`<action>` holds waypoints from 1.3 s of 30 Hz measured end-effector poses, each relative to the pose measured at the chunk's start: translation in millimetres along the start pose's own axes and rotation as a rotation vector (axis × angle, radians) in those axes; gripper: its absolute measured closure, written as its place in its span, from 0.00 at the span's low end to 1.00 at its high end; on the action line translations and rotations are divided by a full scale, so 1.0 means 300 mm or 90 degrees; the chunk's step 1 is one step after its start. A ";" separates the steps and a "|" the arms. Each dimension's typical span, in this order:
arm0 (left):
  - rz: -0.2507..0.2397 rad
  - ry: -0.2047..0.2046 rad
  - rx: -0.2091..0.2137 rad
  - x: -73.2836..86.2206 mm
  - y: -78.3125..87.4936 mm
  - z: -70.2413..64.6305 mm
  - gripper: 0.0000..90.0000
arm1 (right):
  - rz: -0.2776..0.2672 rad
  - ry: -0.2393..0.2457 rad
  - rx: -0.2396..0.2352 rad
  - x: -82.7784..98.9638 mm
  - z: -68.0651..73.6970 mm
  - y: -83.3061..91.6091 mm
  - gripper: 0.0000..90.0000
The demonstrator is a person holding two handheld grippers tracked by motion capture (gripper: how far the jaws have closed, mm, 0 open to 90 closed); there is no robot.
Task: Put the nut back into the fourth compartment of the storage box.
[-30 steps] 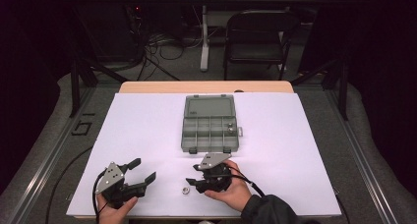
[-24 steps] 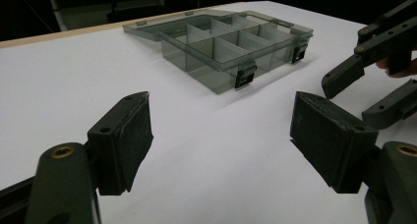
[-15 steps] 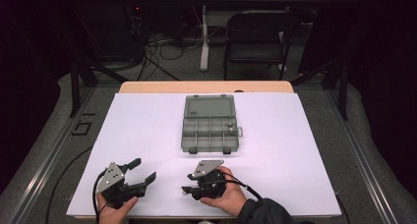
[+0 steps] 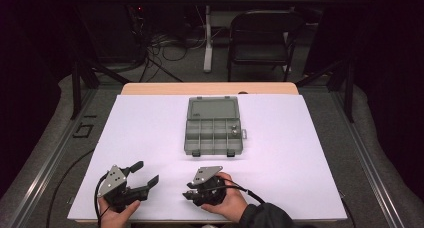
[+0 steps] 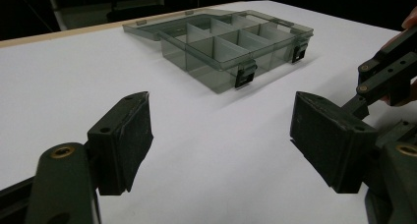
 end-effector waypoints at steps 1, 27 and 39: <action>-0.001 0.000 -0.001 0.000 0.000 0.000 0.26 | 0.003 0.003 -0.003 0.001 0.000 -0.002 0.72; -0.001 0.002 0.002 0.000 -0.003 -0.001 0.26 | 0.007 0.014 0.000 0.001 0.007 0.002 0.78; 0.001 0.004 -0.004 0.002 -0.003 0.003 0.26 | -0.016 0.000 0.028 -0.026 -0.047 0.060 0.78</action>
Point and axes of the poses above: each handheld gripper's, and its own axes: y roughly backward along the jaws, x roughly out of its underside, z roughly to its left, the point moved 2 cm from there along -y, roughly forward along the jaws, and after that the axes turned 5 degrees about x, right-handed, at the moved point
